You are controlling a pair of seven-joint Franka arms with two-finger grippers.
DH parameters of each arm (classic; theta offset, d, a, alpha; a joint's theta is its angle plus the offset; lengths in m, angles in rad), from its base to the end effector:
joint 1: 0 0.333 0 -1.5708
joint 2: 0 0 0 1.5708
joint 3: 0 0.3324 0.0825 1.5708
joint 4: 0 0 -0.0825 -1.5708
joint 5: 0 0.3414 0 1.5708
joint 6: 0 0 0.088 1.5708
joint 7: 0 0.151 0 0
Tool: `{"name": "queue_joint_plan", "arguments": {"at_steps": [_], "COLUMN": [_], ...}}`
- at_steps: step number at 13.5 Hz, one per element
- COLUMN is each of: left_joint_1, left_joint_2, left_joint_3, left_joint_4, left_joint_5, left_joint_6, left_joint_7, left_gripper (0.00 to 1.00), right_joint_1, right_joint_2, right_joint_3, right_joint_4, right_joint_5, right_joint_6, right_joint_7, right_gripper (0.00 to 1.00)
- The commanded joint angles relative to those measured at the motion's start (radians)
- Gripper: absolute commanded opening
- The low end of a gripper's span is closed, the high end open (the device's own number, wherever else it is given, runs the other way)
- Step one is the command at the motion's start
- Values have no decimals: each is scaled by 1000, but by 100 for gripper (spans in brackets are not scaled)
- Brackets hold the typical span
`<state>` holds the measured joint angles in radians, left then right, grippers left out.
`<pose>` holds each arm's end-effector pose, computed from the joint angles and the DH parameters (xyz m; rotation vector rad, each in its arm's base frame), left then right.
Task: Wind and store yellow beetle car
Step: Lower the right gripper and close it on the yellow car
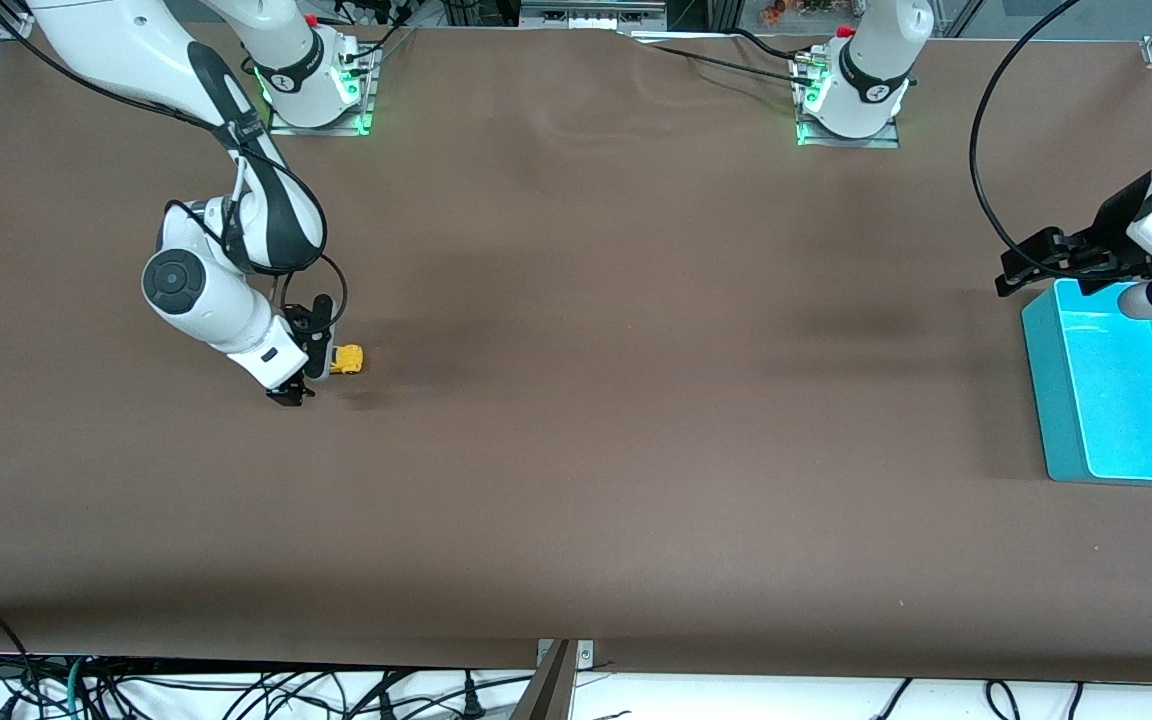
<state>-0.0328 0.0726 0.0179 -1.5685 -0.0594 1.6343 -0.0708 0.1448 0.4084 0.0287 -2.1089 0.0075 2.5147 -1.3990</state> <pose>0.5395 -0.0170 0.5655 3.0826 0.0922 -0.0143 0.5534 0.0970 0.2254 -2.2187 -2.2038 -0.0111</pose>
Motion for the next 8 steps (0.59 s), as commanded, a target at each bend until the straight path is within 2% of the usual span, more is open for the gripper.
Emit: {"name": "queue_joint_plan", "arguments": {"at_steps": [1,8], "left_joint_1": [2,2], "left_joint_2": [10,10], "left_joint_3": [-1,-1], "left_joint_4": [27,27], "left_joint_5": [-17,-17], "left_joint_6": [-19,-19], "left_joint_7": [-1,-1], "left_gripper": [100,100], "right_joint_1": [-21,-21], "right_joint_2": [-8,-7], "right_joint_3": [25,31], "right_joint_4": [-36,-82], "right_joint_5": [17,17], "right_joint_6": [41,99], "right_joint_7": [-26,-25], "right_gripper": [94,88]}}
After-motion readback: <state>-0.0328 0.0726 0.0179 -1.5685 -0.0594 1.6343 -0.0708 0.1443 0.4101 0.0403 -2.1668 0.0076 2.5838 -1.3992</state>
